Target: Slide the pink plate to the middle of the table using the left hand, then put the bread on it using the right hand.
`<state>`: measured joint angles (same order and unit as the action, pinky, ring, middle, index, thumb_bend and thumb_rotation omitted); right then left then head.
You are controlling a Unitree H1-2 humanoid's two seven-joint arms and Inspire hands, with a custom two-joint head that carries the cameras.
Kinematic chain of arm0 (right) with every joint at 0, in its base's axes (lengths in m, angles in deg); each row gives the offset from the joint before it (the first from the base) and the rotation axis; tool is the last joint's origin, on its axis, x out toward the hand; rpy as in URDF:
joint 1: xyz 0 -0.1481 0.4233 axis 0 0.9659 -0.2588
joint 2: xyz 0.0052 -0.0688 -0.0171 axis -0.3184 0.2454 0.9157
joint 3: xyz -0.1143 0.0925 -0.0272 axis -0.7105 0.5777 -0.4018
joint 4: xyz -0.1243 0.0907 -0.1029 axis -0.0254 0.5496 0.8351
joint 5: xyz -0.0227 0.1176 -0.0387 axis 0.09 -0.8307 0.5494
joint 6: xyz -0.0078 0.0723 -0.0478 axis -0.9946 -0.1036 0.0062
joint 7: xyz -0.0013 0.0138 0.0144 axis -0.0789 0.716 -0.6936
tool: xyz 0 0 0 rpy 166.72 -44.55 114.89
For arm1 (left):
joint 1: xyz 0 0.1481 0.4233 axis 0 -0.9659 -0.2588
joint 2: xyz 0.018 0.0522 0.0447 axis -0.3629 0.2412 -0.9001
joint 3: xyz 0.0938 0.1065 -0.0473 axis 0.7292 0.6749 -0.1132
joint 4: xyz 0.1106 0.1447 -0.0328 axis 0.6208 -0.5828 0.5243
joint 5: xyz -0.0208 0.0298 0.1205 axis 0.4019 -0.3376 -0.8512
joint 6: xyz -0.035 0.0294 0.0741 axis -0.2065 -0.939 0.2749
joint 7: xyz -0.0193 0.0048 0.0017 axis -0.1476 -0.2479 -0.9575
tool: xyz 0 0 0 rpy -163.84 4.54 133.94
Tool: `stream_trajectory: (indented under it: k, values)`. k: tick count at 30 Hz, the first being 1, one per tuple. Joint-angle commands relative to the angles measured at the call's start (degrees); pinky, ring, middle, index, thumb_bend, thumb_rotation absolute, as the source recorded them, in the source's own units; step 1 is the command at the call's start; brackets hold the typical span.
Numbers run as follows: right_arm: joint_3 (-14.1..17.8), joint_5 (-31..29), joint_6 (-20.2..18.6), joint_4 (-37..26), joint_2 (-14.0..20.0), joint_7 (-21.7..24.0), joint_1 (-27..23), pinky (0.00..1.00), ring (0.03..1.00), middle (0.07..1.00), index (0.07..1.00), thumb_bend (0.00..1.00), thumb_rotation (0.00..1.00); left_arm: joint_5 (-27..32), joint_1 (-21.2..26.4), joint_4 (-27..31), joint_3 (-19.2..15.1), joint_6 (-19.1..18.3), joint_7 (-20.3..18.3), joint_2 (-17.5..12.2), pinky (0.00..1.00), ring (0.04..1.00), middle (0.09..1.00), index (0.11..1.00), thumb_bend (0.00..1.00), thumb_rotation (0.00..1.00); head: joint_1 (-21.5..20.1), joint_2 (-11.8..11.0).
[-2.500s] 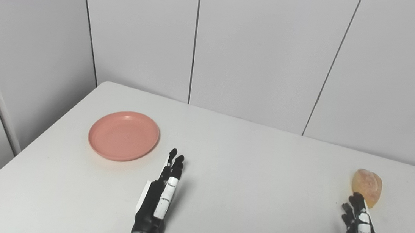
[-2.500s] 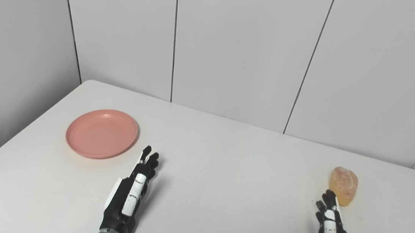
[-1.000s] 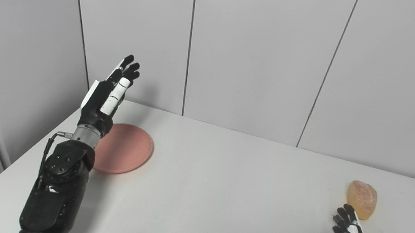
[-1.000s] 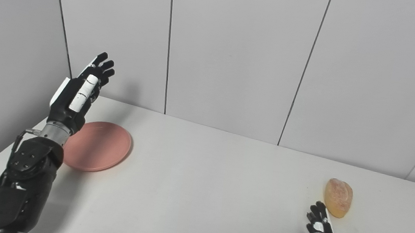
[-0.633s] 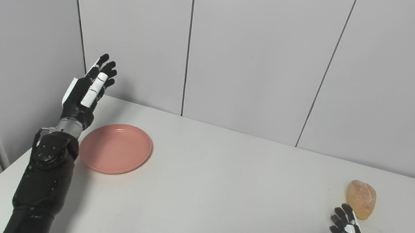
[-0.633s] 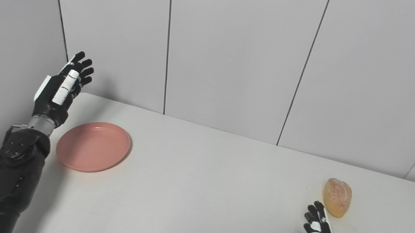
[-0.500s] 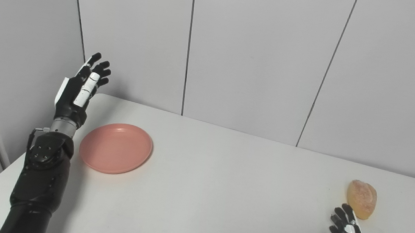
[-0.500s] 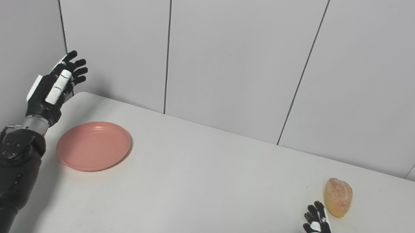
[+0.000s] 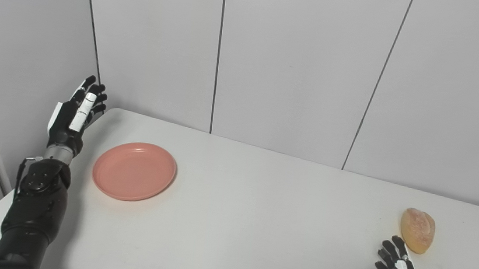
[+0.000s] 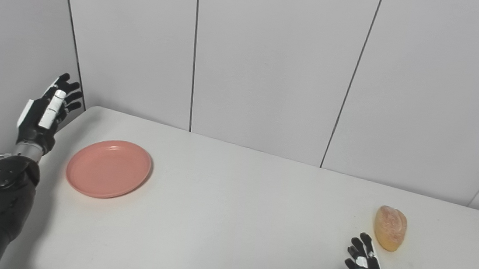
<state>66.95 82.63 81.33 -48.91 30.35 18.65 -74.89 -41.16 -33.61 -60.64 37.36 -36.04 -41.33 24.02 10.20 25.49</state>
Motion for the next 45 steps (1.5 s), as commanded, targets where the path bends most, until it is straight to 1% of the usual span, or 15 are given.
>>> stream_trajectory:
  k: [1,3,6,8,10,12,14,21,22,25,28,32,35,39,45]
  values:
    - [-0.13,-0.58,-1.13,0.55,-0.47,0.15,2.02,0.91,0.92,0.919,0.945,0.75,0.92,-0.7,3.38,-1.35,0.02,3.12,0.83,-2.88,0.88,0.888,0.888,0.917,0.79,0.77,0.02,0.02]
    - [-0.13,-0.59,-1.14,0.18,-0.53,0.06,2.15,0.9,0.916,0.916,0.942,0.76,0.91,-0.65,3.68,-3.83,0.02,4.31,0.74,-3.08,0.91,0.891,0.886,0.923,0.79,0.77,-0.09,0.21]
    - [-0.17,-0.54,-0.8,-0.34,-0.58,0.01,2.41,0.89,0.908,0.909,0.94,0.75,0.91,-1.85,3.64,-6.71,0.89,5.39,0.71,-3.64,0.89,0.905,0.902,0.919,0.79,0.75,-0.29,0.61]
    - [-0.2,-0.56,-0.78,-0.68,-0.63,0.0,2.54,0.89,0.906,0.905,0.939,0.76,0.91,-3.0,3.67,-8.3,1.67,5.47,1.36,-3.95,0.92,0.925,0.914,0.933,0.81,0.78,-0.37,0.76]
    - [-0.2,-0.69,-0.57,-0.77,-0.65,0.09,2.57,0.89,0.905,0.905,0.941,0.75,0.91,-2.71,3.65,-9.52,1.77,5.56,1.24,-3.68,0.91,0.904,0.906,0.949,0.79,0.77,-0.42,0.84]
    - [-0.19,-0.68,-0.37,-0.66,-0.67,0.06,2.54,0.89,0.903,0.902,0.938,0.75,0.91,-2.26,3.68,-10.43,1.73,5.61,1.19,-3.33,0.88,0.883,0.899,0.941,0.81,0.75,-0.42,0.84]
    - [-0.19,-0.69,-0.45,-0.95,-0.71,0.01,2.65,0.88,0.898,0.896,0.932,0.75,0.9,-1.68,3.81,-11.6,1.6,4.97,1.12,-2.88,0.89,0.891,0.909,0.952,0.79,0.74,-0.79,1.21]
    - [-0.31,-0.6,-0.66,-1.41,-0.6,0.0,2.66,0.86,0.881,0.881,0.922,0.76,0.9,-0.8,4.76,-13.43,1.03,3.95,2.17,-1.53,0.91,0.913,0.904,0.951,0.8,0.74,-0.8,1.81]
    - [-0.39,-0.66,-0.83,-1.43,-0.59,0.09,2.59,0.86,0.884,0.886,0.925,0.75,0.9,-1.17,4.91,-13.59,1.52,4.03,1.95,-1.49,0.92,0.911,0.904,0.929,0.79,0.76,-0.9,1.81]
    - [-0.6,-0.59,-1.22,-1.69,-0.66,0.07,2.56,0.87,0.887,0.889,0.928,0.74,0.9,-1.96,5.01,-13.66,3.24,3.8,0.56,-1.55,0.96,0.922,0.922,0.939,0.81,0.8,-1.25,1.98]
    - [-0.66,-0.85,-1.73,-2.09,-0.73,0.1,2.61,0.87,0.889,0.889,0.925,0.72,0.9,-0.86,5.39,-13.67,3.22,2.66,-0.95,-0.78,0.92,0.913,0.92,0.959,0.87,0.77,-1.53,2.23]
    - [-0.84,-0.69,-2.23,-2.61,-0.7,0.1,2.74,0.86,0.885,0.886,0.925,0.71,0.9,-0.9,5.95,-14.59,3.58,2.16,-1.55,0.22,0.89,0.895,0.902,0.949,0.79,0.75,-1.87,2.63]
    - [-0.86,-0.75,-2.74,-2.96,-0.8,0.0,2.8,0.86,0.883,0.886,0.927,0.71,0.91,-1.39,6.77,-16.12,4.47,2.43,-2.26,0.79,0.92,0.901,0.912,0.964,0.8,0.77,-1.92,2.7]
    - [-0.96,-0.56,-2.92,-3.17,-0.89,-0.11,2.82,0.86,0.88,0.885,0.93,0.71,0.91,-1.77,7.88,-18.04,5.6,2.62,-2.34,1.53,0.9,0.892,0.898,0.969,0.79,0.76,-2.01,2.93]
    - [-0.92,-0.74,-3.45,-3.7,-1.14,-0.28,2.97,0.85,0.87,0.874,0.926,0.7,0.9,-1.94,7.89,-18.81,6.96,3.54,-3.03,1.81,0.91,0.887,0.899,0.964,0.88,0.78,-2.14,3.27]
